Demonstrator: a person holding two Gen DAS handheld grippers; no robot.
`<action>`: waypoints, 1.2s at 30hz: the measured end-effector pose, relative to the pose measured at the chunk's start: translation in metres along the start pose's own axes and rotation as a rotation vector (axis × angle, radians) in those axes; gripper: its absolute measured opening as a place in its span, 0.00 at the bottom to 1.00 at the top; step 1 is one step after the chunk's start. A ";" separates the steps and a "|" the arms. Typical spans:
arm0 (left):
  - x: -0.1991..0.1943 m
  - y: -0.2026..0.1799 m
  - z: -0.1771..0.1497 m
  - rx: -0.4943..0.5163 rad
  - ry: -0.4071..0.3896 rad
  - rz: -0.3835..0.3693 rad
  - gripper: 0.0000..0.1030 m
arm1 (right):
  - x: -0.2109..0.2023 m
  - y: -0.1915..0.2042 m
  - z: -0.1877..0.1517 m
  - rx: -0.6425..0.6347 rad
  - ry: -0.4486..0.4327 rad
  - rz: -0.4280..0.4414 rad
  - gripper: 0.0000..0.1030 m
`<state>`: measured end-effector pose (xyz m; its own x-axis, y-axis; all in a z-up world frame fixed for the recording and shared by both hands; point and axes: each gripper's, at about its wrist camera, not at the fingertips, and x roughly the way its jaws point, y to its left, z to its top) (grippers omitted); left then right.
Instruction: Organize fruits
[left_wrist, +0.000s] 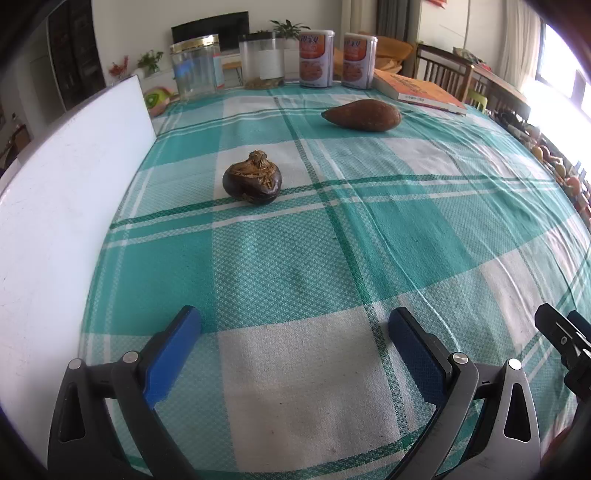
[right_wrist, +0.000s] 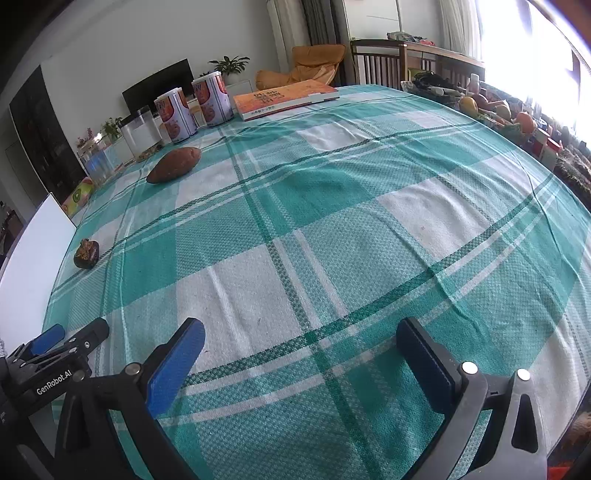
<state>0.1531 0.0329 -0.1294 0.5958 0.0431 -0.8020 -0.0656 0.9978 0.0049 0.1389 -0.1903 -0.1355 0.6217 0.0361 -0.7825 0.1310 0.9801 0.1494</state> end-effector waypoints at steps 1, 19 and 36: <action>0.000 0.000 0.000 0.000 0.000 0.000 0.99 | 0.000 0.000 0.000 0.001 0.000 0.001 1.00; 0.000 0.000 0.000 0.000 0.000 0.000 0.99 | -0.002 -0.002 0.000 0.010 -0.005 0.013 1.00; -0.001 0.000 0.000 0.000 0.001 0.000 0.99 | -0.002 -0.001 0.000 0.010 -0.005 0.012 1.00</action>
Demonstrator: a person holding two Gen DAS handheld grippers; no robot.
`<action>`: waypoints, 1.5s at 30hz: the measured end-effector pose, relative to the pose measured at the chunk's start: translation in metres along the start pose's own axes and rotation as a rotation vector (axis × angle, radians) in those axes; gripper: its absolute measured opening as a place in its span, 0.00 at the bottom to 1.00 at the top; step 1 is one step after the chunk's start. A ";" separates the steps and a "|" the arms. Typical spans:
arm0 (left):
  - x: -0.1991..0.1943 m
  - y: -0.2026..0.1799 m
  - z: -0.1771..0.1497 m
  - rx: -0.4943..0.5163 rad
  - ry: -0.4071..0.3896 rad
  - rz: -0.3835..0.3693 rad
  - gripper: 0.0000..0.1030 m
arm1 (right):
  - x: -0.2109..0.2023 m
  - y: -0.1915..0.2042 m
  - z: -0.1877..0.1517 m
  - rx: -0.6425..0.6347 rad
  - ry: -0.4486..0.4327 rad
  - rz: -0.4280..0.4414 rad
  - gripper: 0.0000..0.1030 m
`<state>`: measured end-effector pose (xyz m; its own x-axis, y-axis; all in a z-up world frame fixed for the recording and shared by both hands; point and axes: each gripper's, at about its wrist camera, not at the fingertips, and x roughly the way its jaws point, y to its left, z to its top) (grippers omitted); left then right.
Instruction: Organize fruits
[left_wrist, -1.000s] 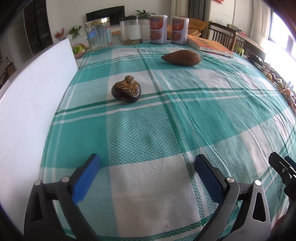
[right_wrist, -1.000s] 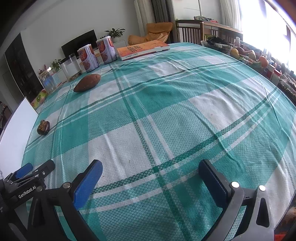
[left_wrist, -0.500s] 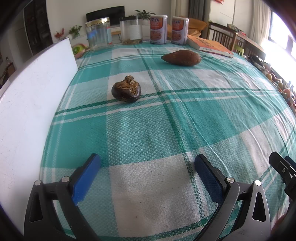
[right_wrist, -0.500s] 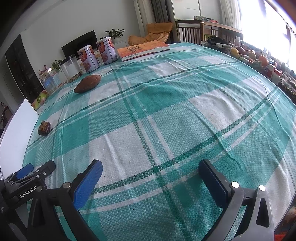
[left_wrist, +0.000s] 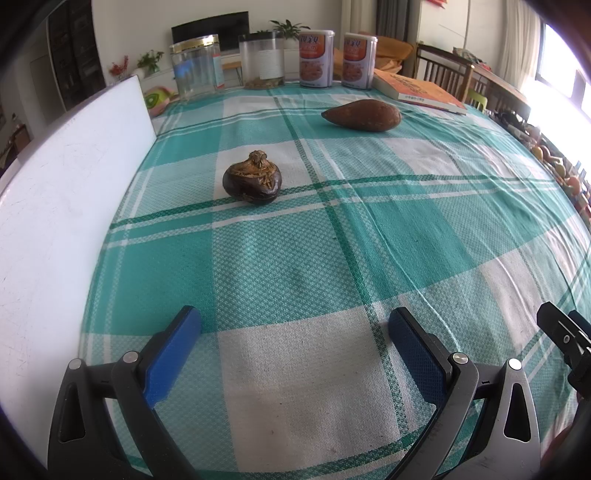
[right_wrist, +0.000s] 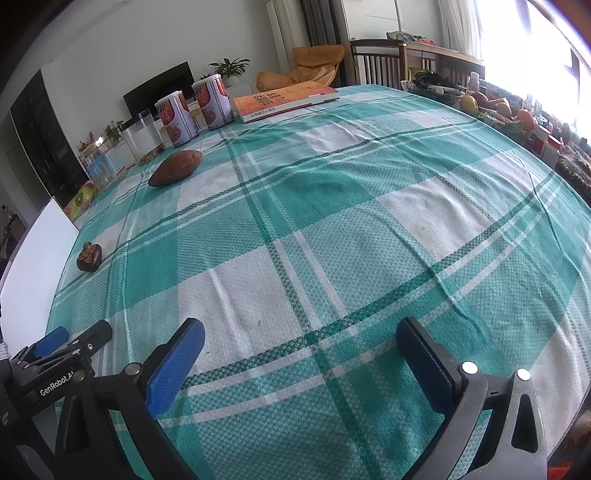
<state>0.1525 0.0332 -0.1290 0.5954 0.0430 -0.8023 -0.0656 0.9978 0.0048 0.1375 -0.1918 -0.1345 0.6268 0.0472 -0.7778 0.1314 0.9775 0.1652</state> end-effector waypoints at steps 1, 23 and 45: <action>0.000 0.000 0.000 0.000 0.000 0.000 0.99 | 0.000 0.001 0.000 -0.003 0.002 -0.004 1.00; 0.000 0.000 0.000 0.000 0.000 0.000 0.99 | 0.000 -0.002 0.001 0.008 -0.003 0.010 1.00; 0.000 0.000 0.000 0.000 0.000 0.000 0.99 | 0.001 0.000 0.001 -0.003 0.003 -0.004 1.00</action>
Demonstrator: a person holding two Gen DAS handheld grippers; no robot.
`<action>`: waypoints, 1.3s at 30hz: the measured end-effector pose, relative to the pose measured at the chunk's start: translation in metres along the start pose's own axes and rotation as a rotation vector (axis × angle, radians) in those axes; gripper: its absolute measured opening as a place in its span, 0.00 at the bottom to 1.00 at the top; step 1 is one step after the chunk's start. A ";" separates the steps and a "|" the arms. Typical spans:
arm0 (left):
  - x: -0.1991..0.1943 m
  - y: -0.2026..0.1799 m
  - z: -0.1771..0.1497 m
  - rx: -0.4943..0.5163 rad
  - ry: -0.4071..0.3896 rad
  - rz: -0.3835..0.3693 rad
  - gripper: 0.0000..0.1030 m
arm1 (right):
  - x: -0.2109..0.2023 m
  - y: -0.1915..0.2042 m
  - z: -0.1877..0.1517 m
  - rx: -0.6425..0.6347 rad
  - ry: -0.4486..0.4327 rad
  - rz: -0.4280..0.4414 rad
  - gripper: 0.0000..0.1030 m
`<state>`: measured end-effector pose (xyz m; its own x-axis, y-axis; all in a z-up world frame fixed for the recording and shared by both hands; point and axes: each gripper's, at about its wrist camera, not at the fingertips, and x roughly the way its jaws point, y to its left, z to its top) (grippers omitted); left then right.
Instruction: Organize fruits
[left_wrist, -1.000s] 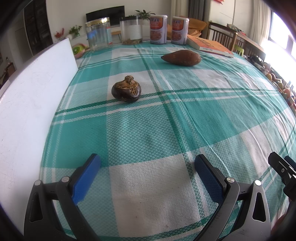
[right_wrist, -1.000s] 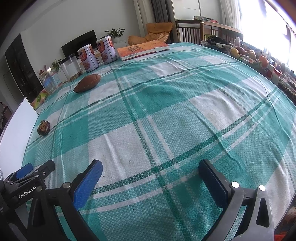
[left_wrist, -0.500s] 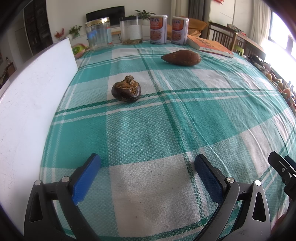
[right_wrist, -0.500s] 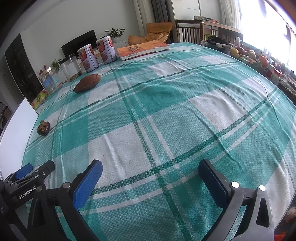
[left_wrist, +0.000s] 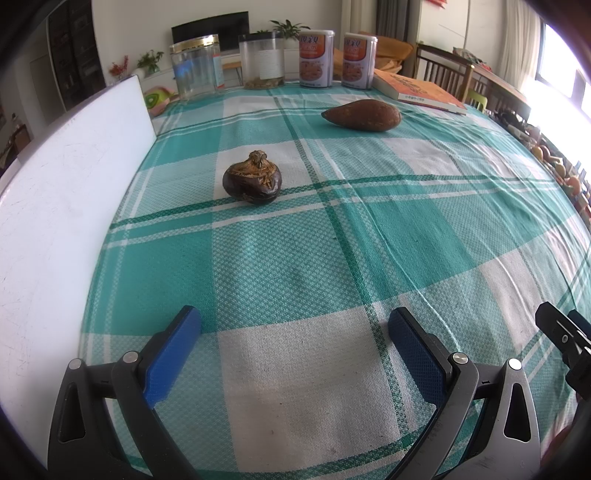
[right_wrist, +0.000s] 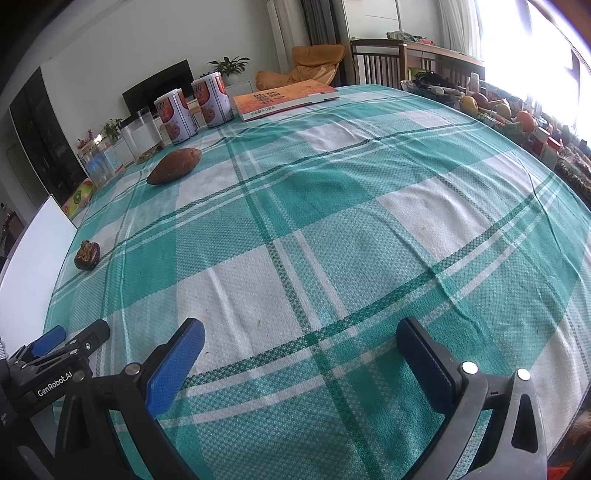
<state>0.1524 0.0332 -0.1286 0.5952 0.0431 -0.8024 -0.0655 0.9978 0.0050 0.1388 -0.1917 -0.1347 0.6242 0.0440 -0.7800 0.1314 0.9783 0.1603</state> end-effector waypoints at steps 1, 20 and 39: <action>0.000 0.000 0.000 0.000 0.000 0.000 0.99 | 0.000 0.000 0.000 0.002 -0.001 0.002 1.00; 0.017 0.040 0.084 -0.180 -0.026 -0.119 0.96 | 0.002 0.001 0.001 -0.006 0.004 -0.003 1.00; -0.004 0.045 0.041 -0.194 -0.054 -0.227 0.40 | 0.045 0.076 0.125 -0.380 0.006 0.234 1.00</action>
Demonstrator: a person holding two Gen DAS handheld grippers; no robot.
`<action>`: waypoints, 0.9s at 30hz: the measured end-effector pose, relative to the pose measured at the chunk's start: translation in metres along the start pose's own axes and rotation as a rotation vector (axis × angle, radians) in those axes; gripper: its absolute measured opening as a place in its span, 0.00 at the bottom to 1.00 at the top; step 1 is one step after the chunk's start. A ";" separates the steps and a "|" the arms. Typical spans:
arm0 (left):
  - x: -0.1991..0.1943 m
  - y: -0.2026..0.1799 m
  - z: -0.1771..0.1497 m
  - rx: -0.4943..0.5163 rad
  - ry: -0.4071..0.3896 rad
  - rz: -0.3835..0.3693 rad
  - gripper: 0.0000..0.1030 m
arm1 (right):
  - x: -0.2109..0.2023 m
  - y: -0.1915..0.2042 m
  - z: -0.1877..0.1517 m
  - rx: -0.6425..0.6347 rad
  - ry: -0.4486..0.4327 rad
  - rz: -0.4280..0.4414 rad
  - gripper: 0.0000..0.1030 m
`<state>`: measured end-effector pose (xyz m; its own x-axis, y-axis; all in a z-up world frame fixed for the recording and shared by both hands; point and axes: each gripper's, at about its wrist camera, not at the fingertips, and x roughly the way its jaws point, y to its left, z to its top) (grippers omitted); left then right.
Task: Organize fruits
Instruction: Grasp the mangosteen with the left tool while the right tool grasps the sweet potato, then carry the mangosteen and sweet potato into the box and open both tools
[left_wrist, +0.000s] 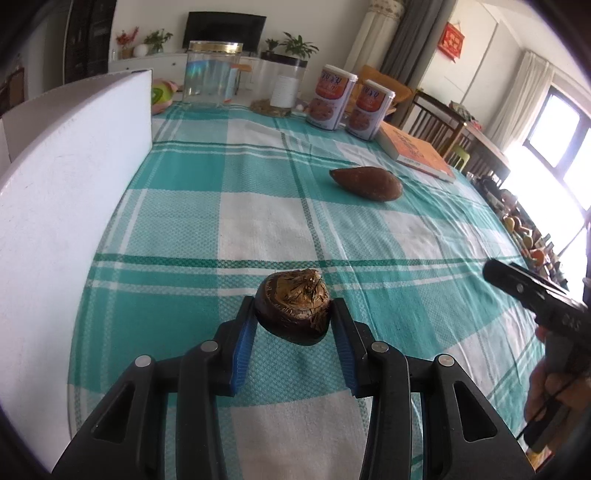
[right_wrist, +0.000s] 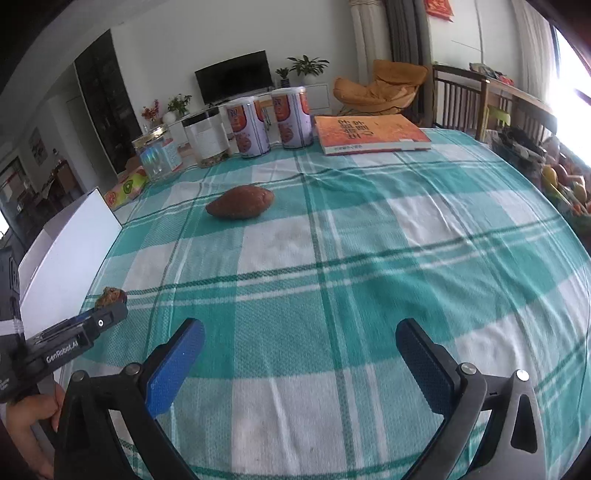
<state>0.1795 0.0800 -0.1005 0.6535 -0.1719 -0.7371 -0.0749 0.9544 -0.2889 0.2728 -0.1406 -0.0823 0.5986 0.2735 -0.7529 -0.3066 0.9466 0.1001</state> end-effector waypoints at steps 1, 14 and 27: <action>-0.004 0.001 -0.003 -0.012 0.001 -0.013 0.40 | 0.018 0.004 0.022 -0.059 0.028 0.031 1.00; -0.050 -0.009 -0.037 0.012 0.064 -0.155 0.40 | 0.164 0.058 0.101 -0.335 0.358 -0.006 0.44; -0.105 -0.014 -0.047 0.024 0.019 -0.298 0.40 | 0.053 -0.001 -0.010 0.194 0.559 0.219 0.36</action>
<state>0.0763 0.0728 -0.0482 0.6296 -0.4497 -0.6335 0.1360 0.8666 -0.4800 0.2972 -0.1291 -0.1292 0.0440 0.3832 -0.9226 -0.2068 0.9070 0.3668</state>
